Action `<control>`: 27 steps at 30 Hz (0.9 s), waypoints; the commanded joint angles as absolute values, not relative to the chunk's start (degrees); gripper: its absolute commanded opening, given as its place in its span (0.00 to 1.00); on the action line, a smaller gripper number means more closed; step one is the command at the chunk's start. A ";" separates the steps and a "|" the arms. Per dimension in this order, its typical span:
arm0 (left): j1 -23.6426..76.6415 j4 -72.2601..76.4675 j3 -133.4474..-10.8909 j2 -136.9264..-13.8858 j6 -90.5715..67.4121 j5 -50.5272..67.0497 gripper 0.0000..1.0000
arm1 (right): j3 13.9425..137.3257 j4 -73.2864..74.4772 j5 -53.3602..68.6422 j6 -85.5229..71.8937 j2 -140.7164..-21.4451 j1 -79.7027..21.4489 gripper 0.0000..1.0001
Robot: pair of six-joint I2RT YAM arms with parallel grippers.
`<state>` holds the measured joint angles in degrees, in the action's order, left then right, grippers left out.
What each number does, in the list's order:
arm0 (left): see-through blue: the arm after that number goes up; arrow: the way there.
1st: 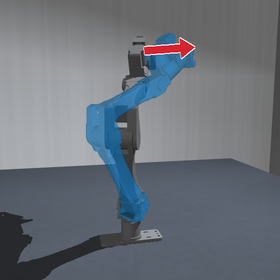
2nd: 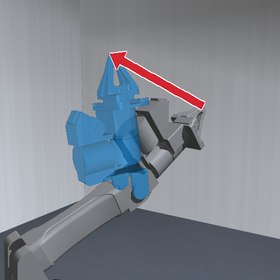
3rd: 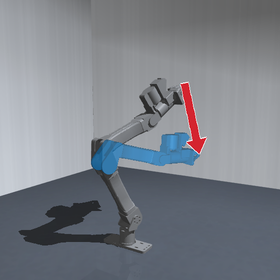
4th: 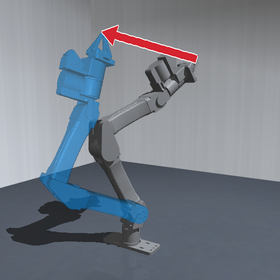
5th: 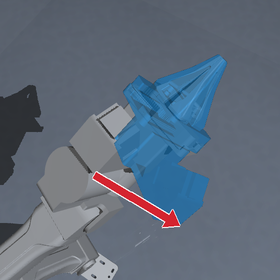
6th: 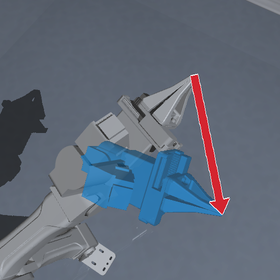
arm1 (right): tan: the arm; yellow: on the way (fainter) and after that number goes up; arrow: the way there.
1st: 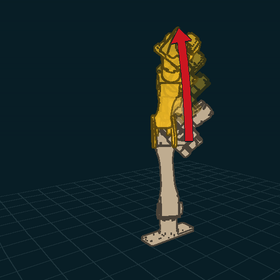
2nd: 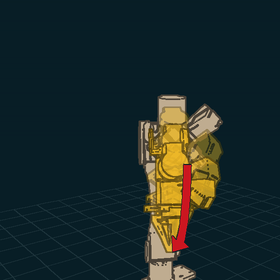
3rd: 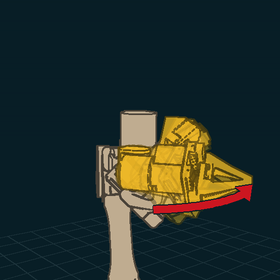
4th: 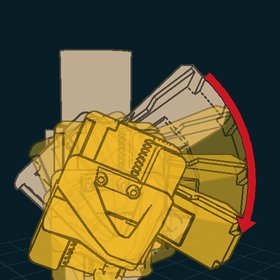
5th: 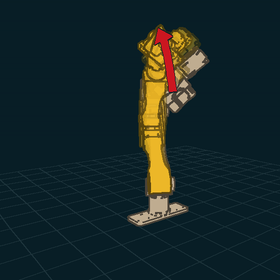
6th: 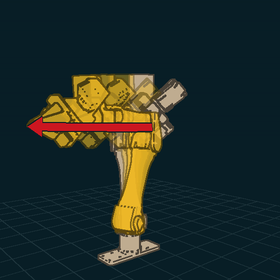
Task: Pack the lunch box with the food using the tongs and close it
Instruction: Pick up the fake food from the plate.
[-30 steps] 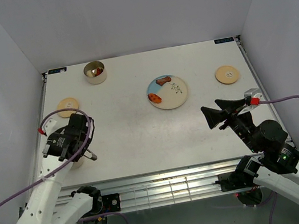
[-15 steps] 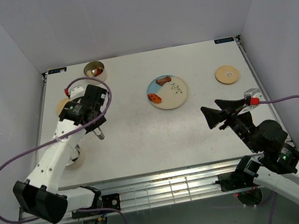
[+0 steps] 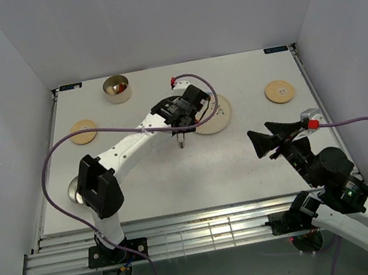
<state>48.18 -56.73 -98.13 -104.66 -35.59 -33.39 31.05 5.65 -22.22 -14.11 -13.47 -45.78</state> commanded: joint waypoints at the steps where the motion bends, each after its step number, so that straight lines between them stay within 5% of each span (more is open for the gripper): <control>1: 49.22 -50.47 -102.13 -105.64 -27.79 -30.87 0.53 | 31.38 3.51 -23.55 -13.18 -13.36 -45.97 0.74; 9: 49.31 -41.84 -99.93 -106.52 -20.57 -24.53 0.55 | 31.38 3.52 -23.82 -13.09 -13.18 -45.97 0.74; 27: 49.31 -46.05 -91.32 -102.74 -33.13 -24.70 0.54 | 31.20 3.43 -23.64 -13.01 -13.62 -45.97 0.74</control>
